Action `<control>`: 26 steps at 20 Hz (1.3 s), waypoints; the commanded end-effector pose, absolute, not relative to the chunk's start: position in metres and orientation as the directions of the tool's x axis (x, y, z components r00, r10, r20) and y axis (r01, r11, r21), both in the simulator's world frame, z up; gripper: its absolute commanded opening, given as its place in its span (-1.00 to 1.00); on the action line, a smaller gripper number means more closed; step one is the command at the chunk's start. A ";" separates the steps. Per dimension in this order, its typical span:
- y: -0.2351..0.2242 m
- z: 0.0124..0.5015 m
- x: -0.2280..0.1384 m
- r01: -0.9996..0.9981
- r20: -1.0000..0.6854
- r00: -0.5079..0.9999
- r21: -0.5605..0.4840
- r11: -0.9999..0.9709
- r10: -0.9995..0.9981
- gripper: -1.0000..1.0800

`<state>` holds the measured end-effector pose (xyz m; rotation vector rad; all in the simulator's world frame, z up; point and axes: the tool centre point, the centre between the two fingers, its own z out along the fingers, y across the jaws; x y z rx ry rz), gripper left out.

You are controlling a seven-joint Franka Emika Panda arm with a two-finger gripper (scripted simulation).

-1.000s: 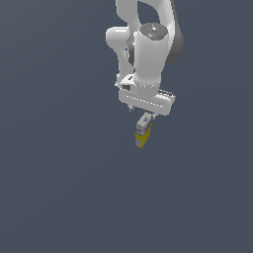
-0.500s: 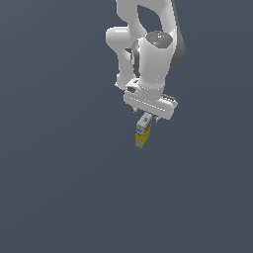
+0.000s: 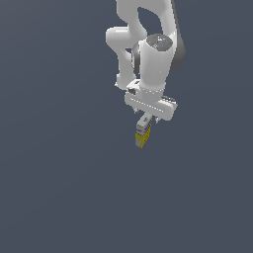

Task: Pick up the object and move it to a goal position.

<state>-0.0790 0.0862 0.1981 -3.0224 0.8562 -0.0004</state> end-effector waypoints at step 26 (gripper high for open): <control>0.086 0.154 -0.079 -0.527 0.000 0.850 0.000 -0.850 -0.527 -1.00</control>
